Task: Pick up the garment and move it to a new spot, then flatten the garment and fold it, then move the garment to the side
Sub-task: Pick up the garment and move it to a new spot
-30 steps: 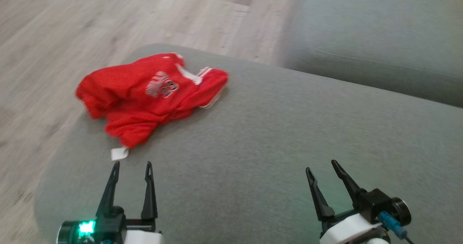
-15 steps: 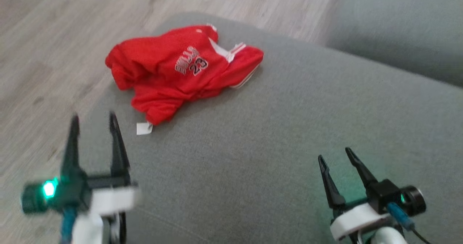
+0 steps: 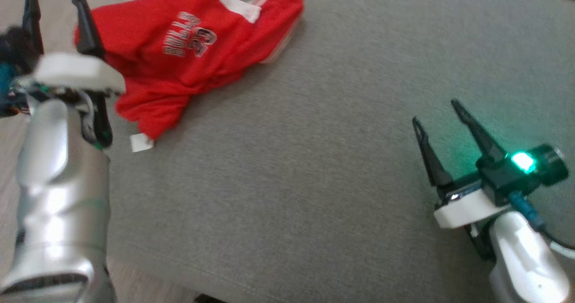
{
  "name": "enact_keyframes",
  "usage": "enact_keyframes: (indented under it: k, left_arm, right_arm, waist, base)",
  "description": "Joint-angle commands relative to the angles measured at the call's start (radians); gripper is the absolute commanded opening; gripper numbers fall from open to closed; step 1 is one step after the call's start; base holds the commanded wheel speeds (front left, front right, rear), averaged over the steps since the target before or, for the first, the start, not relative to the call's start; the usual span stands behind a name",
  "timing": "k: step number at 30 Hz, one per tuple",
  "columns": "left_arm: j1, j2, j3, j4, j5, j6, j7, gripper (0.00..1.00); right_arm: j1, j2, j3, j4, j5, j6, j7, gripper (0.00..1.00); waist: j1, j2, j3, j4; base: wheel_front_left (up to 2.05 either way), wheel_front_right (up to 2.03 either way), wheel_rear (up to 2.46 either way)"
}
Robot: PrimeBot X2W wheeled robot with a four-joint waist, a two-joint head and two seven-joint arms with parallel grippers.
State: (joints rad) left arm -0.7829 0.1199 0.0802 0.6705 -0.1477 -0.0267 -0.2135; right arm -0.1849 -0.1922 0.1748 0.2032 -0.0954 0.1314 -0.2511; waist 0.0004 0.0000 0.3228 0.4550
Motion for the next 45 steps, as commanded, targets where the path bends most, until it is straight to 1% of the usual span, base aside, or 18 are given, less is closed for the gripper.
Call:
enact_keyframes:
  k: [1,2,3,6,9,11,13,14,15,17,20,22,26,29,33,38,39,45]
  left_arm:
    - [-0.046,0.049,0.044,0.020,-0.021,-0.002,0.023,1.00]
    - [-0.083,0.056,0.058,0.083,-0.041,-0.008,0.050,1.00]
    - [-0.143,0.064,0.085,0.199,-0.084,-0.019,0.103,1.00]
    - [-0.191,0.082,0.108,0.344,-0.120,-0.024,0.176,1.00]
    - [-0.212,0.103,0.102,0.453,-0.114,-0.002,0.225,1.00]
    - [-0.221,0.103,0.101,0.503,-0.121,-0.006,0.245,1.00]
    - [-0.229,0.101,0.105,0.528,-0.131,-0.018,0.231,1.00]
    - [-0.233,0.101,0.104,0.535,-0.133,-0.024,0.217,0.44]
    - [-0.235,0.102,0.100,0.537,-0.132,-0.031,0.197,0.00]
    - [-0.243,0.110,0.092,0.536,-0.125,-0.034,0.142,0.00]
    - [-0.262,0.128,0.068,0.523,-0.097,-0.018,0.037,0.00]
    - [-0.283,0.146,0.052,0.513,-0.080,-0.020,-0.006,0.00]
    - [-0.323,0.170,0.010,0.452,-0.034,-0.018,-0.043,0.00]
    - [-0.349,0.178,-0.015,0.392,-0.014,-0.037,-0.047,0.00]
    - [-0.378,0.188,-0.054,0.287,0.012,-0.064,-0.048,0.00]
    - [-0.424,0.186,-0.114,0.167,0.030,-0.087,-0.045,0.00]
    - [-0.424,0.186,-0.114,0.167,0.030,-0.087,-0.045,0.00]
    - [-0.443,0.163,-0.158,0.049,-0.004,-0.098,0.032,0.00]
  right_arm:
    - [-0.024,-0.010,0.025,-0.041,-0.007,-0.001,-0.011,1.00]
    - [-0.034,-0.015,0.028,-0.049,-0.007,-0.001,-0.011,1.00]
    - [-0.052,-0.024,0.030,-0.061,-0.009,-0.001,-0.011,1.00]
    - [-0.063,-0.035,0.037,-0.072,-0.012,-0.001,-0.011,1.00]
    - [-0.061,-0.041,0.029,-0.085,-0.014,-0.001,-0.011,1.00]
    - [-0.056,-0.045,0.021,-0.091,-0.015,-0.001,-0.011,1.00]
    - [-0.054,-0.045,0.013,-0.092,-0.013,-0.001,-0.011,1.00]
    - [-0.054,-0.045,0.010,-0.093,-0.013,-0.001,-0.011,1.00]
    - [-0.055,-0.043,0.008,-0.093,-0.014,-0.001,-0.011,1.00]
    - [-0.058,-0.039,0.006,-0.090,-0.015,-0.001,-0.011,1.00]
    - [-0.063,-0.031,0.012,-0.084,-0.014,-0.001,-0.011,1.00]
    - [-0.067,-0.023,0.019,-0.080,-0.011,-0.001,-0.011,1.00]
    - [-0.070,0.001,0.032,-0.069,0.000,-0.001,-0.011,1.00]
    - [-0.065,0.029,0.036,-0.059,0.009,-0.001,-0.011,1.00]
    - [-0.049,0.070,0.037,-0.053,0.021,-0.001,-0.011,1.00]
    - [-0.021,0.109,0.030,-0.049,0.034,-0.001,-0.011,1.00]
    - [-0.021,0.109,0.030,-0.049,0.034,-0.001,-0.011,1.00]
    - [0.020,0.135,0.036,-0.067,0.042,-0.001,-0.011,1.00]
  waist:
    - [-0.0004,0.0000,0.064,-0.062]
    - [-0.0004,0.0000,0.081,-0.077]
    - [-0.0004,0.0000,0.107,-0.101]
    - [-0.0004,0.0000,0.135,-0.135]
    - [-0.0004,0.0000,0.156,-0.150]
    - [-0.0004,0.0000,0.165,-0.154]
    - [-0.0004,0.0000,0.169,-0.154]
    - [-0.0004,0.0000,0.171,-0.154]
    - [-0.0004,0.0000,0.173,-0.153]
    - [-0.0004,0.0000,0.172,-0.149]
    - [-0.0004,0.0000,0.160,-0.144]
    - [-0.0004,0.0000,0.147,-0.144]
    - [-0.0004,0.0000,0.097,-0.156]
    - [-0.0004,0.0000,0.038,-0.181]
    - [-0.0004,0.0000,-0.046,-0.236]
    - [-0.0004,0.0000,-0.138,-0.337]
    - [-0.0004,0.0000,-0.138,-0.337]
    - [-0.0004,0.0000,-0.214,-0.492]
  base:
    - [0.00,0.00,0.00]
    - [0.00,0.00,0.00]
    - [0.00,0.00,0.00]
    - [0.00,0.00,0.00]
    - [0.00,0.00,0.00]
    - [0.00,0.00,0.00]
    - [0.00,0.00,0.00]
    - [0.00,0.00,0.00]
    - [0.00,0.00,0.00]
    - [0.00,0.00,0.00]
    - [0.00,0.00,0.00]
    - [0.00,0.00,0.00]
    - [0.00,0.00,0.00]
    - [0.00,0.00,0.00]
    - [0.00,0.00,0.00]
    - [0.00,0.00,0.00]
    - [0.00,0.00,0.00]
    - [0.00,0.00,0.00]
